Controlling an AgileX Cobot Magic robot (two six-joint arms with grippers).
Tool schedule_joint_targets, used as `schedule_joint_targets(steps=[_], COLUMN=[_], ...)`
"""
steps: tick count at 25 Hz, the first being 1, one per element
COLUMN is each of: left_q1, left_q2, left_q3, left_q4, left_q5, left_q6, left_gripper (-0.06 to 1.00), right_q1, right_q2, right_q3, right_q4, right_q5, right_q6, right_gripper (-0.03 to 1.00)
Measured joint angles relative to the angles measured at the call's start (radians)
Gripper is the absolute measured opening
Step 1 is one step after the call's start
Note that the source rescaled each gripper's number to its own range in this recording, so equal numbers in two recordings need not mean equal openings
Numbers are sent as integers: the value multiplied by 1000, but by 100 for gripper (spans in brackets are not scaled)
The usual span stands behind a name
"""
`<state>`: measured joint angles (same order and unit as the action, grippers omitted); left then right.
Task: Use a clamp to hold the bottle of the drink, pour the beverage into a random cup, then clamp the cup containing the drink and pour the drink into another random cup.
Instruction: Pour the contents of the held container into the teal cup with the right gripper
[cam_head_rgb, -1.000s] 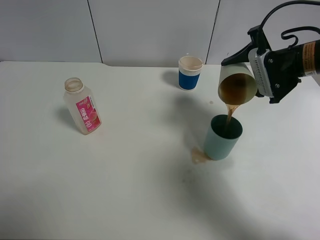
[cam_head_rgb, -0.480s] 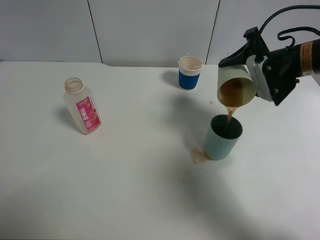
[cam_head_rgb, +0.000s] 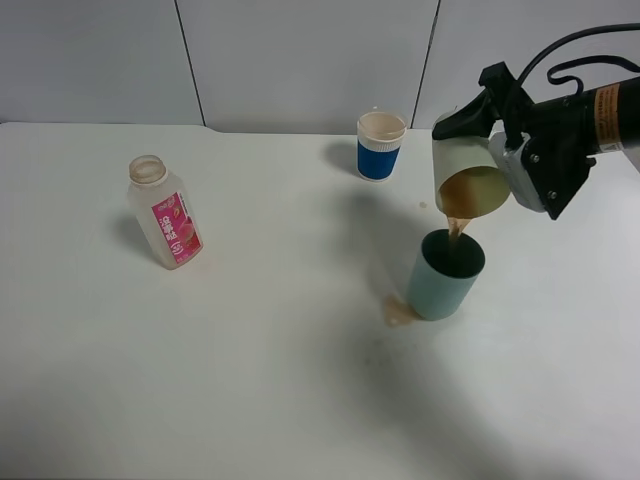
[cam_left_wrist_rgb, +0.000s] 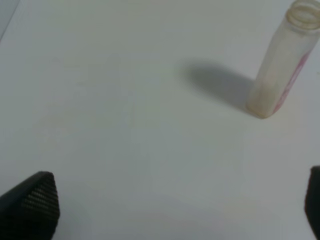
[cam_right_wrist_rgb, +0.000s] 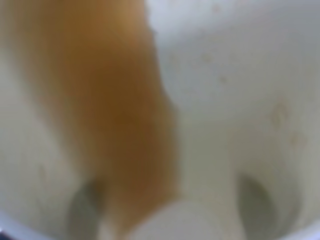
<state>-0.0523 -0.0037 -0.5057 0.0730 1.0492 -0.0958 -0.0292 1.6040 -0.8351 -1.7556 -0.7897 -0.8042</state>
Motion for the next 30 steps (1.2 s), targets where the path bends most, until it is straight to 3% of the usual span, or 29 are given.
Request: schedule_joint_targets(steps=[23, 26, 30], left_q1=[0, 0, 0], left_q2=[0, 0, 0], left_q3=[0, 0, 0], left_q4=[0, 0, 0], left_q5=[0, 0, 0], left_q6=[0, 0, 0], left_gripper=[100, 100, 100], right_q1=[63, 65, 65], right_q2=[0, 0, 0], right_q3=[0, 0, 0], right_q4=[6, 6, 6], right_q5=[1, 1, 11], right_q6=[-212, -155, 95], right_gripper=[0, 0, 0])
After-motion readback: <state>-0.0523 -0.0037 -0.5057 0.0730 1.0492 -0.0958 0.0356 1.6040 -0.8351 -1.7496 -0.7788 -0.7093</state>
